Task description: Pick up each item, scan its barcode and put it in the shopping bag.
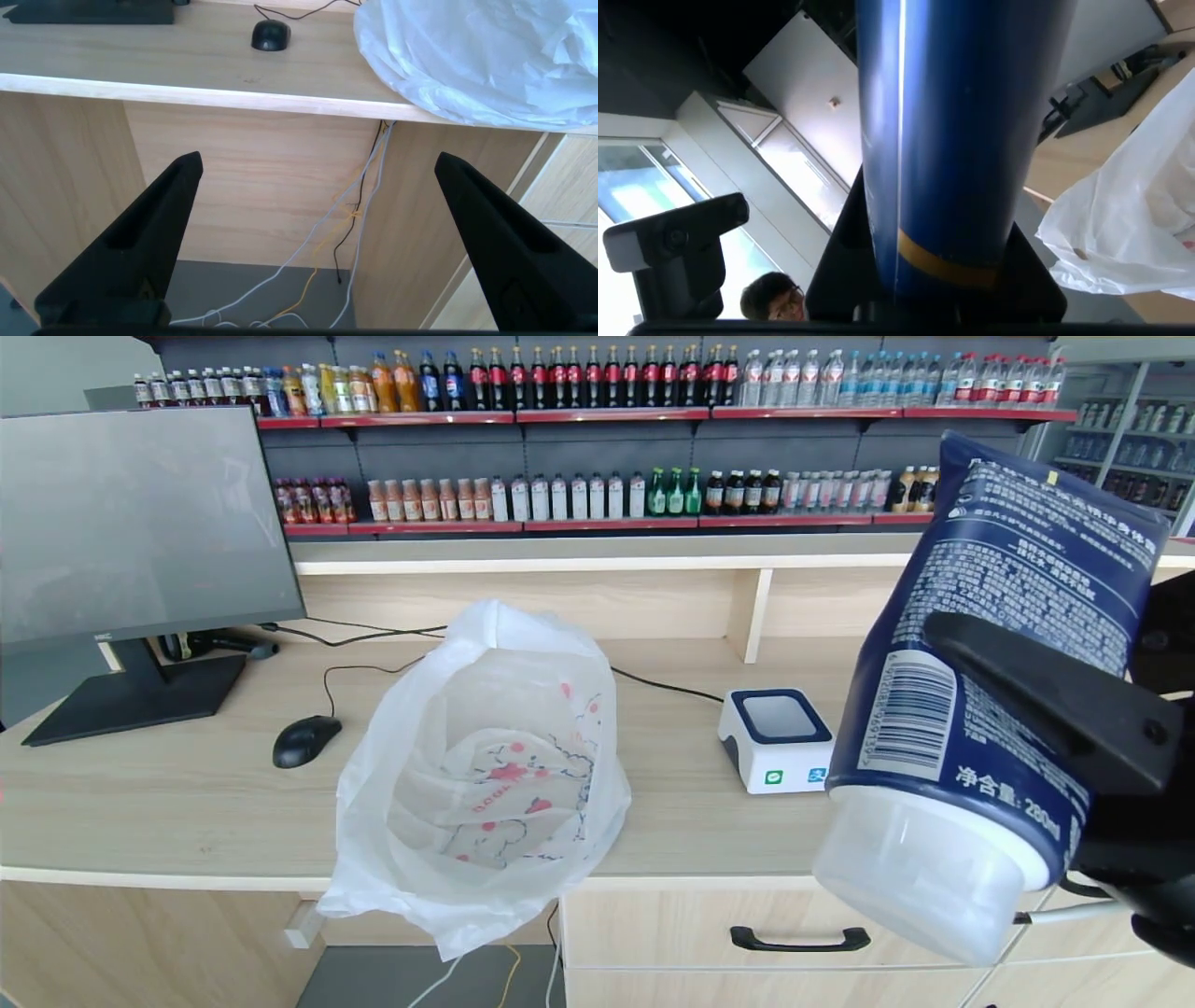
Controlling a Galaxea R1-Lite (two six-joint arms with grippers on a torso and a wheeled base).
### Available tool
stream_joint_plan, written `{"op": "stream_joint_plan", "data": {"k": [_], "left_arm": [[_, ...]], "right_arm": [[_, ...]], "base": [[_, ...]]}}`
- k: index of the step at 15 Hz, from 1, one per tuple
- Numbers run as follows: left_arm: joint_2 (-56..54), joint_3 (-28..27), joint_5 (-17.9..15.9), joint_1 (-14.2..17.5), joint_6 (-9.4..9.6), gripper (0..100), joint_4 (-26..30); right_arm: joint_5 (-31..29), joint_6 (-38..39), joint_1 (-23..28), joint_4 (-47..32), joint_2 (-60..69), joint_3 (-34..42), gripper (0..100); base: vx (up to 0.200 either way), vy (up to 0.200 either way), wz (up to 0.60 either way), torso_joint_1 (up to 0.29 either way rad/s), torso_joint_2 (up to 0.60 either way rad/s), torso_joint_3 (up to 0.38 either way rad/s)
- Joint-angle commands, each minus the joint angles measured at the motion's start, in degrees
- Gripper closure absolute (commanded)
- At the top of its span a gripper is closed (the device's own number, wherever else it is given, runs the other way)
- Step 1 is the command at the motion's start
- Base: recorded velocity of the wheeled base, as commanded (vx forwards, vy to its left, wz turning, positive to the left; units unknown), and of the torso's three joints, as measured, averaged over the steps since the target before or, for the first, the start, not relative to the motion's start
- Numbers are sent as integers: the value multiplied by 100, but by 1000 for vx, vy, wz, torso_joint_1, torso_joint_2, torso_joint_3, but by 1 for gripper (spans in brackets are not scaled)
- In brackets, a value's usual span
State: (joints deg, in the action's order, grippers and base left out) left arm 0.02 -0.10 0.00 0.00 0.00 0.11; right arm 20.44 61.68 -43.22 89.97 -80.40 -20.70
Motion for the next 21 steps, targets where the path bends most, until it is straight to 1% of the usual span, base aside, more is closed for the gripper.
{"op": "stream_joint_plan", "data": {"k": [1,10,12,14,16,17,18,20,21], "left_arm": [[-2,1,0,0,0,0,-2],[-2,1,0,0,0,0,-2],[-2,1,0,0,0,0,-2],[-2,1,0,0,0,0,-2],[-2,1,0,0,0,0,-2],[-2,1,0,9,0,0,-2],[-2,1,0,0,0,0,-2],[-2,1,0,0,0,0,-2],[-2,1,0,0,0,0,-2]], "right_arm": [[3,-7,-3,3,-64,-22,100],[3,-42,-143,3,-81,22,100],[-5,-236,-134,3,-178,48,100],[-216,-719,-108,3,-565,48,100],[-568,-1220,50,3,-1092,13,100],[-673,-1589,226,3,-1356,-4,100],[-744,-2249,481,3,-1681,-83,100],[-998,-2811,604,3,-1839,-66,100],[-1130,-2969,621,3,-1813,40,100]], "base": [[0,0,0,0,0,0],[0,0,0,0,0,0],[0,0,0,0,0,0],[0,0,0,0,0,0],[0,0,0,0,0,0],[0,0,0,0,0,0],[0,0,0,0,0,0],[0,0,0,0,0,0],[0,0,0,0,0,0]]}}
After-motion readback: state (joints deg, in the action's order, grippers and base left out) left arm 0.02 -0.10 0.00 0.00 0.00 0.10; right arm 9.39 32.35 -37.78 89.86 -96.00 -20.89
